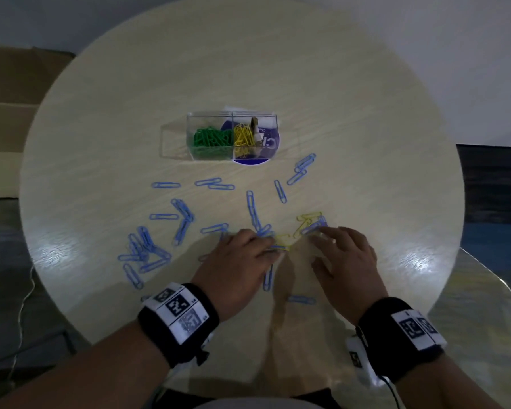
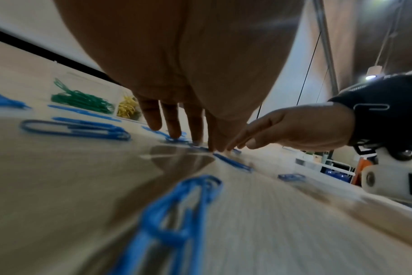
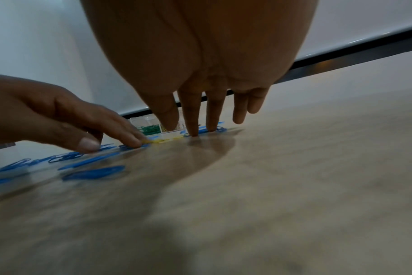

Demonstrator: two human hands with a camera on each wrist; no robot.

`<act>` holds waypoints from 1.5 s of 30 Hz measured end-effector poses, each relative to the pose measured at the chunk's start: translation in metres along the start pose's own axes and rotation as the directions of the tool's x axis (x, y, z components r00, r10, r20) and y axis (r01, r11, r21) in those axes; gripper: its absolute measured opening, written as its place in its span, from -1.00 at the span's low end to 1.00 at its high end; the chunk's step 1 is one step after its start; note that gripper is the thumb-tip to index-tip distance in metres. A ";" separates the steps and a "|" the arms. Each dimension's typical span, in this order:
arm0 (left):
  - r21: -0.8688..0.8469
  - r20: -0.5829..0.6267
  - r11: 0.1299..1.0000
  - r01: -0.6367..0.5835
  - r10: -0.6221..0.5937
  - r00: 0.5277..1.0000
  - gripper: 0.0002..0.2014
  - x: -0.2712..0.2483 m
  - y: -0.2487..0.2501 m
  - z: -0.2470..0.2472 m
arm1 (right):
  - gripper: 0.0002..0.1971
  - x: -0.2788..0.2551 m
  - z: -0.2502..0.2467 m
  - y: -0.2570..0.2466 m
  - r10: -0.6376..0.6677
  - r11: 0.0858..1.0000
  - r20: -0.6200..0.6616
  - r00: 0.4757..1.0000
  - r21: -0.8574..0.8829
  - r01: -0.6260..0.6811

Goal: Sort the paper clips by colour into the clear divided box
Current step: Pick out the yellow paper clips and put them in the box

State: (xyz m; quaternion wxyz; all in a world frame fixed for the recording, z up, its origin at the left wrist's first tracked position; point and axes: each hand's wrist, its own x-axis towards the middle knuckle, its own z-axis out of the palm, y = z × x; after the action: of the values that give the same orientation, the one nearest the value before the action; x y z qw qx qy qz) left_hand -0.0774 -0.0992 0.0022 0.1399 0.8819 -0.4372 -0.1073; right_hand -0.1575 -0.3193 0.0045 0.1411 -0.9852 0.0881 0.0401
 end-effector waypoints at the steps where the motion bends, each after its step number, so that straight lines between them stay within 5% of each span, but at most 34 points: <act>1: 0.003 0.021 1.000 0.018 -0.018 1.000 -0.63 0.000 -0.001 0.001 | -0.55 -0.003 -0.001 0.002 -0.002 1.000 0.032 0.999 -0.013 0.002; 7: -0.044 -0.006 0.993 0.112 -0.112 0.994 -0.63 -0.016 -0.023 -0.006 | -0.57 -0.026 -0.002 0.014 -0.040 0.999 0.128 0.991 0.021 0.037; 12: -0.119 -0.134 0.983 0.138 -0.153 0.979 -0.73 -0.013 -0.030 -0.014 | -0.70 -0.021 -0.008 0.027 -0.054 0.984 -0.073 0.996 0.166 0.066; 18: -0.021 -0.110 0.983 0.181 -0.182 0.977 -0.81 -0.013 -0.029 -0.010 | -0.62 0.010 -0.006 0.043 -0.024 0.997 -0.048 0.999 0.078 0.028; 24: -0.047 -0.108 0.989 0.137 -0.141 0.984 -0.82 -0.025 -0.029 -0.013 | -0.82 -0.002 -0.015 0.056 0.132 0.991 -0.133 0.982 0.020 -0.131; 29: -0.008 -0.163 0.959 0.282 -0.279 0.946 -0.83 0.014 -0.032 -0.017 | -0.76 0.045 -0.022 0.038 -0.032 0.988 -0.162 0.986 0.141 0.056; 36: 0.007 -0.037 0.934 0.356 -0.356 0.934 -0.93 0.028 -0.027 -0.019 | -0.80 0.085 -0.020 0.011 -0.215 0.974 0.080 0.973 0.086 0.208; 45: -0.109 -0.008 0.992 0.062 -0.063 0.998 -0.90 0.039 -0.003 -0.009 | -0.81 0.068 -0.021 0.011 -0.259 0.964 0.108 0.960 0.087 0.250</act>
State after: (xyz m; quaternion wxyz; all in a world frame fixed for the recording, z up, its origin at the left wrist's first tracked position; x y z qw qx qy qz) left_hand -0.0490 -0.1276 0.0073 0.1868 0.8869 -0.4020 -0.1305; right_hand -0.0915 -0.3472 0.0144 0.1858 -0.9785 -0.0465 0.0769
